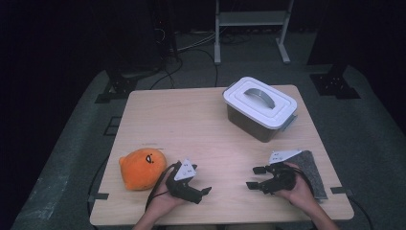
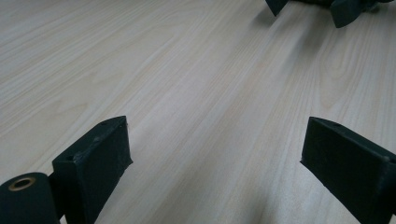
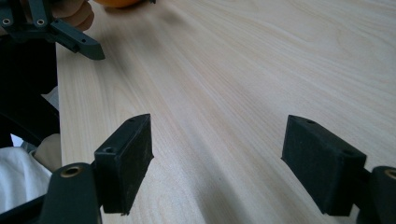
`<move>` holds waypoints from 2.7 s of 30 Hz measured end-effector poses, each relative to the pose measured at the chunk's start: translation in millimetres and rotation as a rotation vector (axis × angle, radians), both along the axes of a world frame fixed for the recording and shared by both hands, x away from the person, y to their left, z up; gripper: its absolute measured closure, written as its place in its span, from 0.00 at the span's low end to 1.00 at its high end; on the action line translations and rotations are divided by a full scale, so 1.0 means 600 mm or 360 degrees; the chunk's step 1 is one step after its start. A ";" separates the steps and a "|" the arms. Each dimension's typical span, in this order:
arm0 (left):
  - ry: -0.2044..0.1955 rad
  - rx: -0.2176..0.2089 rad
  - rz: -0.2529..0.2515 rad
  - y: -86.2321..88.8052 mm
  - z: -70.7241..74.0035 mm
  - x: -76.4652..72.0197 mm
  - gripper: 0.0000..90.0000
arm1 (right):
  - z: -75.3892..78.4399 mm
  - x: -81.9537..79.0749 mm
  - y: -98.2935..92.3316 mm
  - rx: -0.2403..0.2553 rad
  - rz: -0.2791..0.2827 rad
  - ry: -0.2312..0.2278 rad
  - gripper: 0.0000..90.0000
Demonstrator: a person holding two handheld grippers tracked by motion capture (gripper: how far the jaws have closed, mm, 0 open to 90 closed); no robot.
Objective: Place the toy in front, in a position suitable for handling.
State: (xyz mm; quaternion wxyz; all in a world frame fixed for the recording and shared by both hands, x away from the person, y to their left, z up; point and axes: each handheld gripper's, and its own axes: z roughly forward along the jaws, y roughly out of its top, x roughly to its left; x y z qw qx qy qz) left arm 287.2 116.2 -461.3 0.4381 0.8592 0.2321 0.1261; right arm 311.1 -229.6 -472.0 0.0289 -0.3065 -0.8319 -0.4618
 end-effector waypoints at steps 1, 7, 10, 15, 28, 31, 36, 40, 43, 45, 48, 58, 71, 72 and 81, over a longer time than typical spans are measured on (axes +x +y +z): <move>0.0002 -0.0006 -0.0007 0.000 0.001 0.000 0.08 | 0.000 0.001 -0.001 0.0006 -0.0002 0.0003 0.26; -0.0011 -0.0033 -0.0043 -0.001 0.008 -0.002 0.08 | -0.001 0.002 -0.004 0.0021 -0.0004 0.0007 0.26; -0.0022 -0.0069 -0.0051 0.000 0.015 -0.004 0.08 | -0.001 0.001 -0.004 0.0024 -0.0004 0.0008 0.26; -0.0083 -0.0079 -0.0069 0.008 0.034 -0.008 0.08 | 0.001 -0.001 -0.001 0.0017 -0.0002 -0.0002 0.26; -0.0230 -0.0172 -0.0034 0.063 0.094 -0.010 0.08 | 0.001 0.000 -0.002 0.0013 -0.0016 0.0000 0.26; -0.0257 -0.0181 -0.0022 0.070 0.101 -0.010 0.08 | 0.002 0.001 -0.006 0.0020 -0.0026 -0.0005 0.26; -0.0294 -0.0200 -0.0016 0.098 0.122 -0.011 0.08 | 0.003 0.000 -0.006 0.0014 -0.0031 -0.0011 0.26; -0.0316 -0.0204 0.0021 0.125 0.132 -0.010 0.08 | 0.004 -0.002 -0.004 0.0007 -0.0022 -0.0019 0.26; -0.0331 -0.0209 0.0063 0.151 0.137 -0.008 0.08 | 0.004 -0.002 -0.005 0.0001 -0.0031 -0.0022 0.26; -0.0340 -0.0211 0.0103 0.169 0.140 -0.008 0.08 | 0.004 -0.001 -0.006 -0.0001 -0.0039 -0.0027 0.26; -0.0347 -0.0217 0.0147 0.194 0.143 -0.007 0.08 | 0.005 -0.001 -0.007 -0.0002 -0.0041 -0.0032 0.26; -0.0253 -0.0216 0.0271 0.278 0.122 0.000 0.08 | 0.005 -0.003 -0.007 -0.0009 -0.0036 -0.0029 0.26; -0.0154 -0.0176 0.0327 0.313 0.080 0.015 0.14 | 0.006 -0.003 -0.010 -0.0006 -0.0043 -0.0033 0.26; -0.0157 -0.0029 0.0331 0.310 0.063 0.018 0.15 | 0.006 -0.003 -0.009 -0.0008 -0.0043 -0.0033 0.26; -0.0117 -0.0095 0.0389 0.311 0.043 0.026 0.27 | 0.006 -0.002 -0.009 -0.0002 -0.0047 -0.0030 0.26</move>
